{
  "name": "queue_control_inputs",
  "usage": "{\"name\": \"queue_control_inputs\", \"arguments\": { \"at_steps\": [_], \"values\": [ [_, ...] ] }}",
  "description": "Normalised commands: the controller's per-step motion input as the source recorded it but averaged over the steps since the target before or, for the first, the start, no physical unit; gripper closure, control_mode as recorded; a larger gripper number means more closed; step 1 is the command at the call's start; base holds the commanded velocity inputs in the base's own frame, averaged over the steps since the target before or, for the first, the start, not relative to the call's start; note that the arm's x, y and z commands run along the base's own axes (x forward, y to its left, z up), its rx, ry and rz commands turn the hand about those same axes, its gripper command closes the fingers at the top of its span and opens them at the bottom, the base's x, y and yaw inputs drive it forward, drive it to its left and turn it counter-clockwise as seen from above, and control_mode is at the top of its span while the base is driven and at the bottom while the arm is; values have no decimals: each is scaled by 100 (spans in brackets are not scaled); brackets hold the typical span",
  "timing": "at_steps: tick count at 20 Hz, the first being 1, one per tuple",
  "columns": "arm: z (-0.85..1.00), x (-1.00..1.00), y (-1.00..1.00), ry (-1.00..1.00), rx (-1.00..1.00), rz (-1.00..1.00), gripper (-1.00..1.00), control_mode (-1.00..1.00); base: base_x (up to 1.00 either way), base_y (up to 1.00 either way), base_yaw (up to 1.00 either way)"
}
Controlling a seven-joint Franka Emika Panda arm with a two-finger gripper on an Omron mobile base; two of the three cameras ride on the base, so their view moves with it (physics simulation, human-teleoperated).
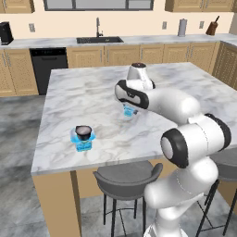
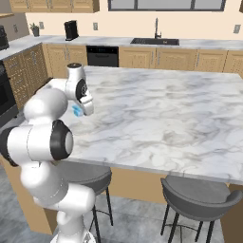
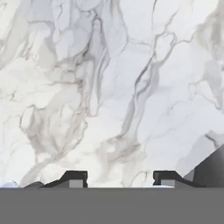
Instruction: Stack the yogurt containers by placing the smaller containers on top of the larger containers.
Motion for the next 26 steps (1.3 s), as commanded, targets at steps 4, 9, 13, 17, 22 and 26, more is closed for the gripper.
{"name": "queue_control_inputs", "arguments": {
  "at_steps": [4, 9, 13, 17, 22, 26],
  "values": [
    [43, -27, 17, 0, 4, 0, 100, -100, 0, 0, 0],
    [35, -18, 19, 0, 2, 0, 100, -100, 0, 0, 0],
    [24, -14, 20, 0, 1, 0, 100, -100, 0, 0, 0],
    [17, -11, 20, 0, 0, 0, 100, -100, 0, 0, 0],
    [15, -13, 24, 0, 0, 0, 100, -100, 0, 0, 0],
    [11, -16, 25, 0, 0, 0, 100, -100, 0, 0, 0]
  ]
}}
